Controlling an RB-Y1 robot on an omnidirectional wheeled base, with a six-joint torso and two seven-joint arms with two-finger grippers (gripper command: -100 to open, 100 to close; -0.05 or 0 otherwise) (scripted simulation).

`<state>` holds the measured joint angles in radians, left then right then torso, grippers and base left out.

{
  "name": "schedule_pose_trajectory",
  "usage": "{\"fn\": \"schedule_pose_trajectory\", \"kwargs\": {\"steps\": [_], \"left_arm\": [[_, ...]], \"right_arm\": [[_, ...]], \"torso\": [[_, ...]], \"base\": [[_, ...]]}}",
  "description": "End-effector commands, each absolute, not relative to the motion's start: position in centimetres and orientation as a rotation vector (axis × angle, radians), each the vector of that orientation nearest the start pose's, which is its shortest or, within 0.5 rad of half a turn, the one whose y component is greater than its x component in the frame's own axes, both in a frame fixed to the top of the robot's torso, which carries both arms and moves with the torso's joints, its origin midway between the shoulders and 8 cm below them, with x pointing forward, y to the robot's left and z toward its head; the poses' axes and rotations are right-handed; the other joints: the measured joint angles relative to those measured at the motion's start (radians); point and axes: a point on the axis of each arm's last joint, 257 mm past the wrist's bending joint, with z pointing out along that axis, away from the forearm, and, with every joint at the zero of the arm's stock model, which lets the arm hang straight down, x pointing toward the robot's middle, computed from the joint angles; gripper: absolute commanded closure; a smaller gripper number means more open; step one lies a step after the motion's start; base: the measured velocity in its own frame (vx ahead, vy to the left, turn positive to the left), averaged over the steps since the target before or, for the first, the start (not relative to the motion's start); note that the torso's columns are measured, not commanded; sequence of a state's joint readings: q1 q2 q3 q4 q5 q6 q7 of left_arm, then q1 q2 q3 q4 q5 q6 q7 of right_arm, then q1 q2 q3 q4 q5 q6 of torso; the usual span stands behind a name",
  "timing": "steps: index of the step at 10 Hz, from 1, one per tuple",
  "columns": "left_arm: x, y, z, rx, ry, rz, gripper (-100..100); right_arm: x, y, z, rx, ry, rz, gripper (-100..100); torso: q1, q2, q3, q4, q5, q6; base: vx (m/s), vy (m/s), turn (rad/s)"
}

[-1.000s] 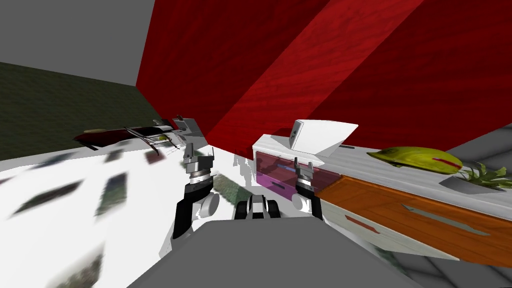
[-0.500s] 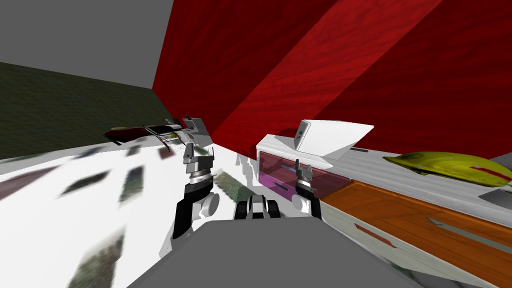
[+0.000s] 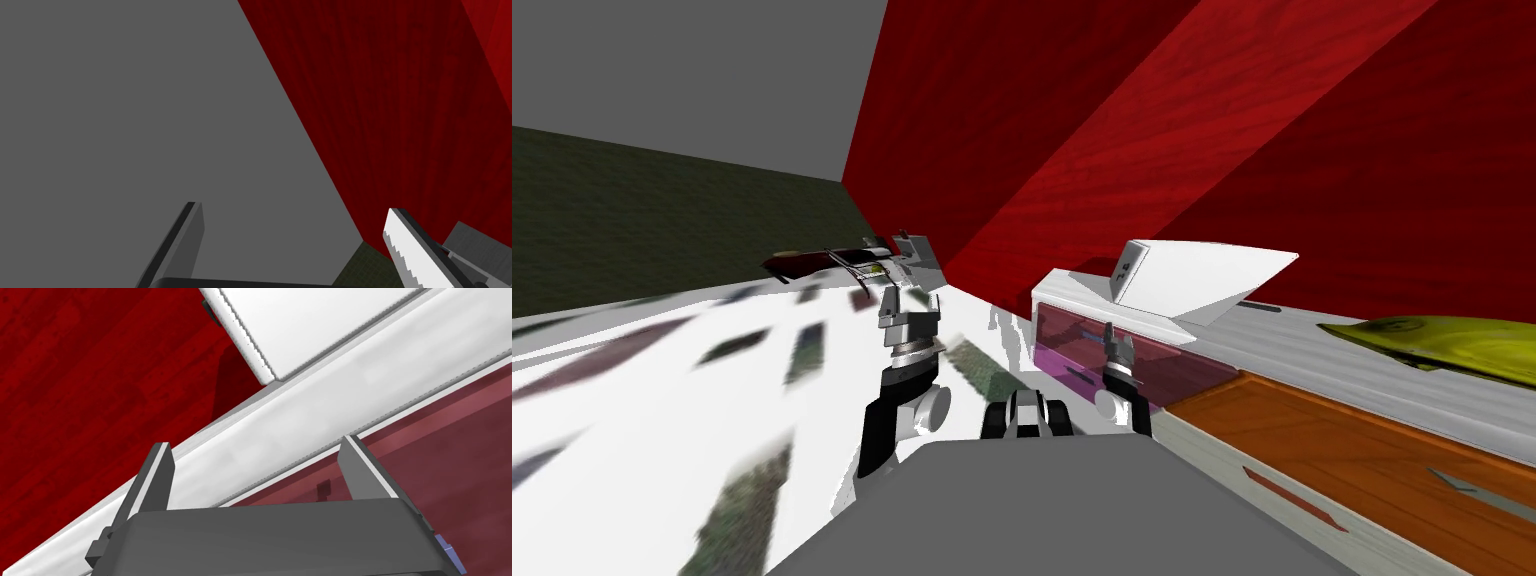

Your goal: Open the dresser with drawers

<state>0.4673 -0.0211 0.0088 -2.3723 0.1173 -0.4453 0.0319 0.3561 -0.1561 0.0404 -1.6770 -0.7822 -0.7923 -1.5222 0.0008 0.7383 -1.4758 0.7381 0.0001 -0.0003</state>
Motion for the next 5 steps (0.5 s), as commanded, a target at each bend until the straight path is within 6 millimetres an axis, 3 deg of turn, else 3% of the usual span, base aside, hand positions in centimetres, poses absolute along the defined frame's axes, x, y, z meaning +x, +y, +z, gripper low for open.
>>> {"fn": "schedule_pose_trajectory", "kwargs": {"steps": [1,2,5], "left_arm": [[33.2,29.1,6.5,-0.696,0.467,-1.429,0],[33.2,29.1,6.5,-0.696,0.467,-1.429,0],[33.2,29.1,6.5,-0.696,0.467,-1.429,0]], "right_arm": [[37.6,-40.5,-18.1,-1.373,0.978,-2.515,-100],[37.5,-41.2,-19.7,-1.356,1.051,-2.461,-100],[37.3,-41.9,-21.2,-1.301,1.139,-2.381,-100]], "torso": [[-0.001,0.0,0.0,0.0,0.0,0.001],[-0.002,0.0,0.0,0.0,0.0,0.001],[0.0,0.0,0.0,0.0,0.0,0.0]], "base": [[-0.004,0.014,-0.027],[-0.005,0.024,0.17],[-0.009,0.027,0.11]]}}
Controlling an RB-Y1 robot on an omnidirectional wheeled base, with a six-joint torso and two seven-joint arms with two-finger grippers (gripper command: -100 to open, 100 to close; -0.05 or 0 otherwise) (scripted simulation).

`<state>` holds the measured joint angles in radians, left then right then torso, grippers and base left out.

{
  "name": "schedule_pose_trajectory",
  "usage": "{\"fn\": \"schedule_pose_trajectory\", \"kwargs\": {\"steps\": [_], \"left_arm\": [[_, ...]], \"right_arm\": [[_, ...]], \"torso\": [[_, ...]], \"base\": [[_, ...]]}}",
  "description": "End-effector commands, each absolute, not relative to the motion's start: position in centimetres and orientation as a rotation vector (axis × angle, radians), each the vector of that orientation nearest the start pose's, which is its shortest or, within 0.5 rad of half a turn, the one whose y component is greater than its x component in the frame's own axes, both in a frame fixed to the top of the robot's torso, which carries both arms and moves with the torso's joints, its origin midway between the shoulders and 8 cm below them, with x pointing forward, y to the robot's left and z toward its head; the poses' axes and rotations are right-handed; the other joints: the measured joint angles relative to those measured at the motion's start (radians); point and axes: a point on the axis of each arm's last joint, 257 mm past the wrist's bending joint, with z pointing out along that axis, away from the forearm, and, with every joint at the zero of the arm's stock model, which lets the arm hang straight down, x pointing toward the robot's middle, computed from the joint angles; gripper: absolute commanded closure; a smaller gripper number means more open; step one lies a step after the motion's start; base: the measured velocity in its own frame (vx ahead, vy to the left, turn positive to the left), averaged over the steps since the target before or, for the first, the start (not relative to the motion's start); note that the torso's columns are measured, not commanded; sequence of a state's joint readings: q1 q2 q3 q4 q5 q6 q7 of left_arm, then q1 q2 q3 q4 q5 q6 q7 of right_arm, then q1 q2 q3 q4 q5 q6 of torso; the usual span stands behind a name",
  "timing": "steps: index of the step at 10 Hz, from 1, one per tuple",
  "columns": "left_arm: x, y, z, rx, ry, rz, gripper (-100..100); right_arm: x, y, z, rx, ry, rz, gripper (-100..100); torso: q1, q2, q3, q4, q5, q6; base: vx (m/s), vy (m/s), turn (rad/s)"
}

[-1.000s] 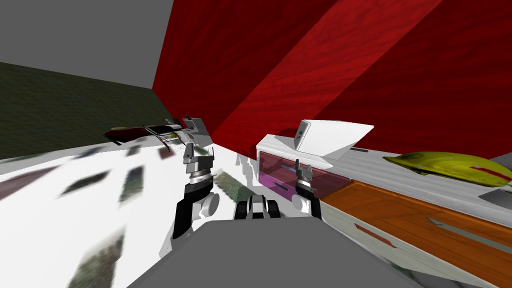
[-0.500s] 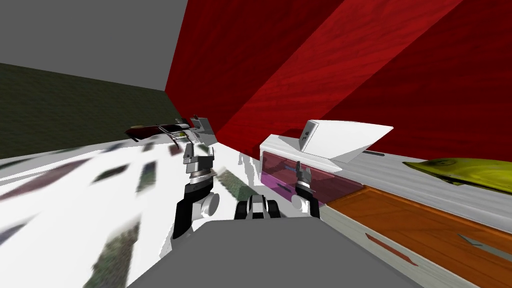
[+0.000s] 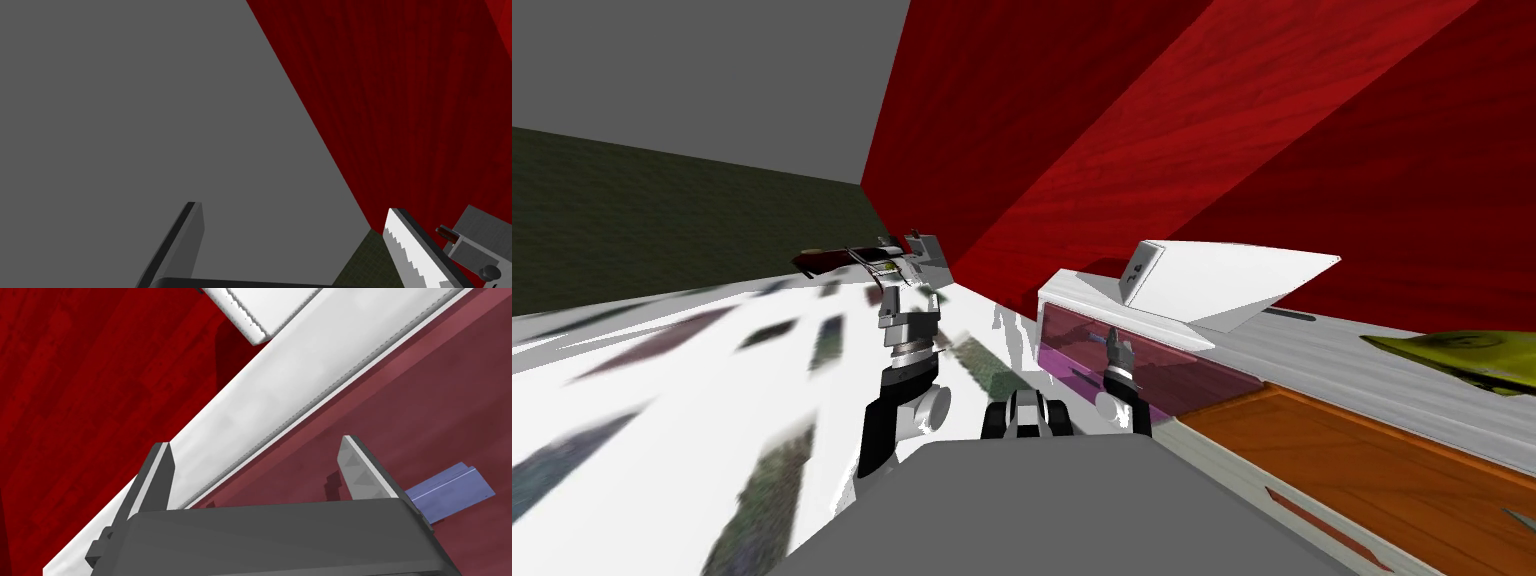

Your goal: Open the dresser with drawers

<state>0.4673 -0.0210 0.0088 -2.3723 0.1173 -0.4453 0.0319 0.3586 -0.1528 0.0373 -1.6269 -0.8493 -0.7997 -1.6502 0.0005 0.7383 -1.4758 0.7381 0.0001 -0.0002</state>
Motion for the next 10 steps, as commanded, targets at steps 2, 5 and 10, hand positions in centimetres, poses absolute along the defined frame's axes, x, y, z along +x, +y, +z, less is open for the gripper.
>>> {"fn": "schedule_pose_trajectory", "kwargs": {"steps": [2,5,10], "left_arm": [[33.2,29.1,6.5,-0.696,0.467,-1.429,0],[33.2,29.1,6.5,-0.696,0.467,-1.429,0],[33.2,29.1,6.5,-0.696,0.467,-1.429,0]], "right_arm": [[37.1,-42.6,-22.7,-1.26,1.214,-2.317,-100],[36.8,-43.2,-24.1,-1.215,1.285,-2.255,-100],[35.8,-45.0,-27.8,-1.115,1.45,-2.123,-100]], "torso": [[0.0,0.0,0.0,0.0,0.0,0.0],[-0.001,0.0,0.0,0.0,0.0,0.001],[-0.006,-0.014,-0.006,-0.009,-0.011,-0.007]], "base": [[-0.008,0.032,0.12],[0.0,0.026,0.071],[-0.012,0.016,0.085]]}}
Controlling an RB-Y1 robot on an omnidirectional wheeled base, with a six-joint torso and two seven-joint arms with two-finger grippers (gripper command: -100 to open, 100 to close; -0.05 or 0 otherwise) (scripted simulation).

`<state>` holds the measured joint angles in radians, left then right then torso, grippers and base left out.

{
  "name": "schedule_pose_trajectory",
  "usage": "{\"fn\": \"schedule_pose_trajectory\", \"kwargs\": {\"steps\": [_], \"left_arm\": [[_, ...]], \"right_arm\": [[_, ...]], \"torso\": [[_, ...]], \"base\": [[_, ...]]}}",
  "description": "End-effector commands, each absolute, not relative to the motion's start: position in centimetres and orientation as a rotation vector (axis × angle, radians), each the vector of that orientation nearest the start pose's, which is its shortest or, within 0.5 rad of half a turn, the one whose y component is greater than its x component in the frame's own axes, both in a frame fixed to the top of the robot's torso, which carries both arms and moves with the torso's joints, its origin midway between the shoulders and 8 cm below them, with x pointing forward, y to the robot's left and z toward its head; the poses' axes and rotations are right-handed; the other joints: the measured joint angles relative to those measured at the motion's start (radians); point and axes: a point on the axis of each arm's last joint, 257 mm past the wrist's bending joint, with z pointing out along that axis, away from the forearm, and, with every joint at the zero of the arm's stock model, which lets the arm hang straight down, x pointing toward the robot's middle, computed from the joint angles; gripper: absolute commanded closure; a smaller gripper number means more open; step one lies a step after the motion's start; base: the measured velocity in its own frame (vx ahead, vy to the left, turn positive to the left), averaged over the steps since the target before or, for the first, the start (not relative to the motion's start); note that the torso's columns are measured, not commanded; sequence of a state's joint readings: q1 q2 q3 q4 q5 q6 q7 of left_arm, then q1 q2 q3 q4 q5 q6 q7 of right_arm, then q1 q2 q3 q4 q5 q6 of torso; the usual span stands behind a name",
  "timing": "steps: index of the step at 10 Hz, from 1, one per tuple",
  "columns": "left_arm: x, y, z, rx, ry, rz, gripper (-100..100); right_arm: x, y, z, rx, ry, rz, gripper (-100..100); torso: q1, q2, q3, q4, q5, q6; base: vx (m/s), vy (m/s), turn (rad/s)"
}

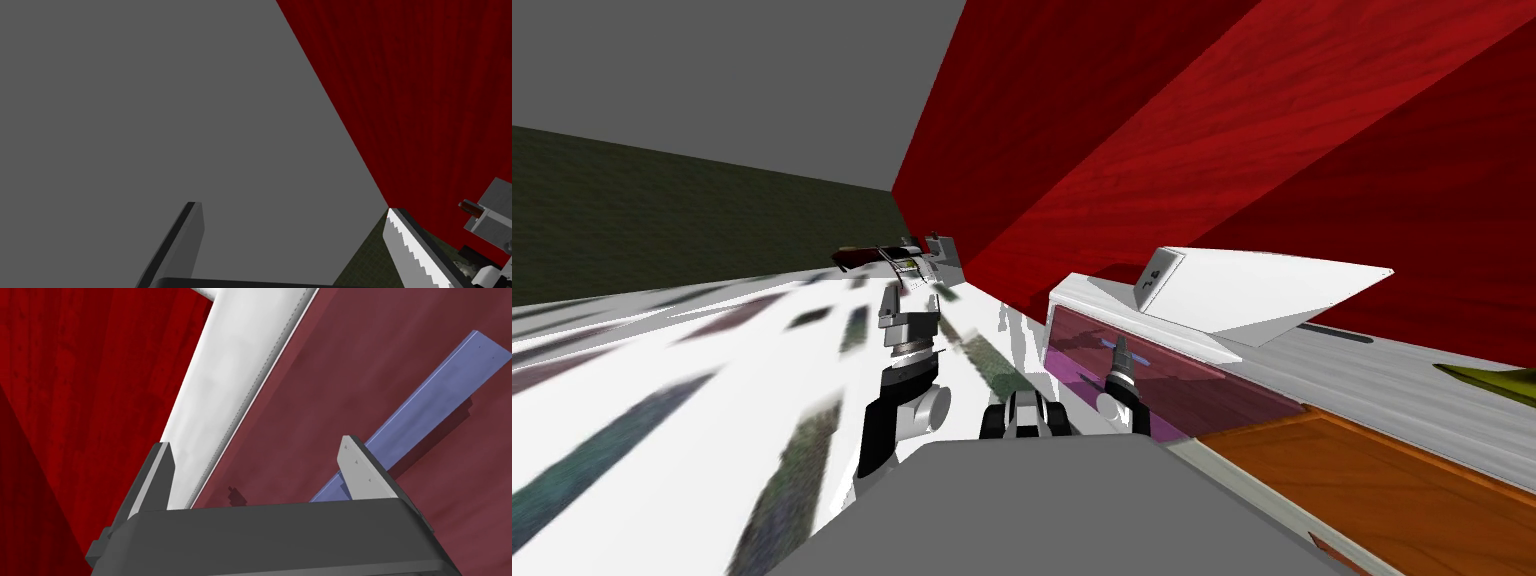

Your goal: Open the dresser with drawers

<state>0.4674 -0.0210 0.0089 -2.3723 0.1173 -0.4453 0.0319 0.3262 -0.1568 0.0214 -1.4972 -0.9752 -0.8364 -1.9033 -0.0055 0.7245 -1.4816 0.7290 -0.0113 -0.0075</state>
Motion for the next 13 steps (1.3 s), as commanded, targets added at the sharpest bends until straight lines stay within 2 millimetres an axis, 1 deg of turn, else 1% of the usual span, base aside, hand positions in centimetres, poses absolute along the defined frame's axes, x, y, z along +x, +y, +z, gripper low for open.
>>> {"fn": "schedule_pose_trajectory", "kwargs": {"steps": [1,2,3,4,6,8,10,11,13], "left_arm": [[33.2,29.1,6.5,-0.696,0.467,-1.429,0],[33.2,29.1,6.5,-0.696,0.467,-1.429,0],[33.2,29.1,6.5,-0.696,0.467,-1.429,0],[33.2,29.1,6.5,-0.696,0.468,-1.429,0],[33.2,29.1,6.5,-0.696,0.468,-1.429,0],[33.2,29.1,6.5,-0.696,0.468,-1.429,0],[33.2,29.1,6.5,-0.696,0.468,-1.429,0],[33.2,29.1,6.5,-0.696,0.468,-1.429,0],[33.2,29.1,6.5,-0.696,0.467,-1.429,0]], "right_arm": [[35.8,-45.0,-27.8,-1.09,1.456,-2.105,-100],[35.4,-45.6,-28.8,-1.071,1.496,-2.079,-100],[35.4,-45.6,-28.8,-1.052,1.501,-2.066,-100],[35.1,-46.2,-29.7,-1.029,1.536,-2.04,-100],[35.1,-46.2,-29.7,-1.017,1.539,-2.032,-100],[35.1,-46.2,-29.7,-1.017,1.539,-2.032,-100],[34.5,-47.2,-31.0,-0.957,1.596,-1.98,-100],[34.2,-47.6,-31.4,-0.934,1.616,-1.962,-100],[33.9,-48.2,-32.0,-0.905,1.64,-1.941,-100]], "torso": [[-0.002,-0.004,-0.001,-0.003,-0.005,-0.003],[-0.004,-0.007,-0.003,-0.004,-0.006,-0.004],[-0.004,-0.01,-0.004,-0.005,-0.009,-0.008],[-0.004,-0.011,-0.004,-0.006,-0.009,-0.008],[-0.002,-0.013,-0.005,-0.006,-0.011,-0.012],[-0.001,-0.011,-0.005,-0.004,-0.008,-0.011],[0.004,0.004,0.001,0.005,0.008,0.004],[0.007,0.012,0.005,0.008,0.011,0.007],[0.006,0.018,0.008,0.01,0.011,0.008]], "base": [[-0.01,0.022,0.087],[-0.007,0.02,0.136],[-0.006,0.008,0.025],[-0.005,0.012,0.061],[-0.011,0.013,0.016],[-0.002,0.012,0.051],[0.033,0.04,0.162],[0.028,0.033,0.099],[0.0,0.022,0.061]]}}
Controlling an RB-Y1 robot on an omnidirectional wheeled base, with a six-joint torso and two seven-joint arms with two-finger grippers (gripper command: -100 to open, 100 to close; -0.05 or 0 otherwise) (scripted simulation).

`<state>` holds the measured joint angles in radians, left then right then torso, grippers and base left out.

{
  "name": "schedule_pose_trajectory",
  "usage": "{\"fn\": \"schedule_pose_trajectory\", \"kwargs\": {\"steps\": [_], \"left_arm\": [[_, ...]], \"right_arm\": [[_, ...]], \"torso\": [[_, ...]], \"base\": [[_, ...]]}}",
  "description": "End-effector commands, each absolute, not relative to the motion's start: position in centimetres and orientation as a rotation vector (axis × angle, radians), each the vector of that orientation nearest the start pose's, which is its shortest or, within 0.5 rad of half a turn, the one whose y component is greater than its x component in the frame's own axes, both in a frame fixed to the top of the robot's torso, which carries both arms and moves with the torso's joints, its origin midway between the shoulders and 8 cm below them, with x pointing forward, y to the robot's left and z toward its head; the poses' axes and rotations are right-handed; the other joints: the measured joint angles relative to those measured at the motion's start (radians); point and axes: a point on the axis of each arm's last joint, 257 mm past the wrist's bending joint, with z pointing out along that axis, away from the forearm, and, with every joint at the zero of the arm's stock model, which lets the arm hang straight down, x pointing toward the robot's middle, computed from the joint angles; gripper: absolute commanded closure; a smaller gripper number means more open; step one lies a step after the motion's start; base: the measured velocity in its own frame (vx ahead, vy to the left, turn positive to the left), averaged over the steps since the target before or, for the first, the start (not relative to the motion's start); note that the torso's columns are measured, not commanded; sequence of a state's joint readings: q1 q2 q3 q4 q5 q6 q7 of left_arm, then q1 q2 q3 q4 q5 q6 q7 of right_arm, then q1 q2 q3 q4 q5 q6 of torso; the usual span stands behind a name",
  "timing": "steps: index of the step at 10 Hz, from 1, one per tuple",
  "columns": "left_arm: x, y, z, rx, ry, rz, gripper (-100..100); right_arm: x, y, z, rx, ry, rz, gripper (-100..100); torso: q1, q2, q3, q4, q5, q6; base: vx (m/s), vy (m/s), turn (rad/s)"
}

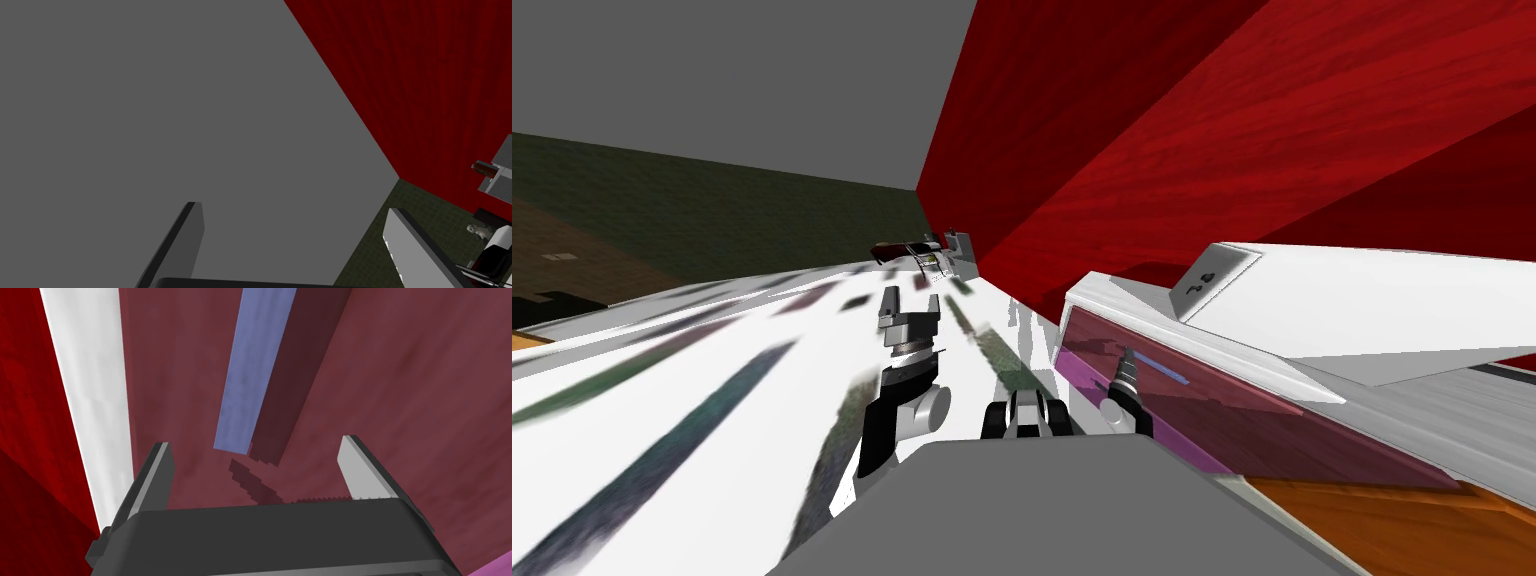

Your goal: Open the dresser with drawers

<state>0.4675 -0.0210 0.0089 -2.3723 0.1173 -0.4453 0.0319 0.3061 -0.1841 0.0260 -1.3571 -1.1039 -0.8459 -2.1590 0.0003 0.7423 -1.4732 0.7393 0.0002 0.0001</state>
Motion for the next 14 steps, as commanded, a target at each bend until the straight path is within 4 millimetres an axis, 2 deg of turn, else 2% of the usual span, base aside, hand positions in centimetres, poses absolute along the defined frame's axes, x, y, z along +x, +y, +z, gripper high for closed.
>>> {"fn": "schedule_pose_trajectory", "kwargs": {"steps": [1,2,3,8,11,12,13,14], "left_arm": [[33.2,29.1,6.5,-0.696,0.468,-1.429,0],[33.2,29.1,6.5,-0.696,0.468,-1.429,0],[33.2,29.1,6.5,-0.696,0.467,-1.429,0],[33.2,29.1,6.5,-0.696,0.468,-1.429,0],[33.2,29.1,6.5,-0.696,0.468,-1.429,0],[33.2,29.1,6.5,-0.696,0.468,-1.429,0],[33.2,29.1,6.5,-0.696,0.468,-1.429,0],[33.2,29.1,6.5,-0.696,0.468,-1.429,0]], "right_arm": [[34.1,-47.9,-31.7,-0.915,1.632,-1.948,-100],[37.5,-45.6,-32.2,-1.112,1.511,-1.936,-100],[37.6,-45.2,-33.3,-1.194,1.494,-1.933,-100],[39.6,-41.8,-34.2,-1.526,1.274,-1.965,-100],[39.7,-41.7,-34.1,-1.611,1.216,-2.021,-100],[40.4,-42.1,-33.6,-1.591,1.226,-2.005,-100],[40.1,-41.9,-33.8,-1.594,1.224,-2.012,-100],[40.1,-41.9,-33.8,-1.595,1.223,-2.01,100]], "torso": [[-0.001,-0.001,-0.001,0.0,0.0,0.0],[-0.001,-0.003,-0.002,-0.001,0.0,0.0],[0.001,-0.003,-0.002,-0.001,0.0,-0.001],[-0.001,-0.005,-0.004,-0.002,0.0,0.0],[0.0,-0.004,-0.002,-0.001,0.0,0.0],[0.0,-0.004,-0.003,-0.001,0.0,0.0],[-0.001,-0.007,-0.004,-0.002,0.0,0.0],[-0.001,-0.006,-0.004,-0.002,0.0,0.0]], "base": [[-0.007,0.008,0.008],[-0.047,0.037,0.091],[-0.056,0.04,0.065],[-0.005,0.001,-0.002],[0.0,0.0,0.0],[0.064,-0.018,-0.028],[0.042,-0.012,-0.003],[0.006,-0.002,0.002]]}}
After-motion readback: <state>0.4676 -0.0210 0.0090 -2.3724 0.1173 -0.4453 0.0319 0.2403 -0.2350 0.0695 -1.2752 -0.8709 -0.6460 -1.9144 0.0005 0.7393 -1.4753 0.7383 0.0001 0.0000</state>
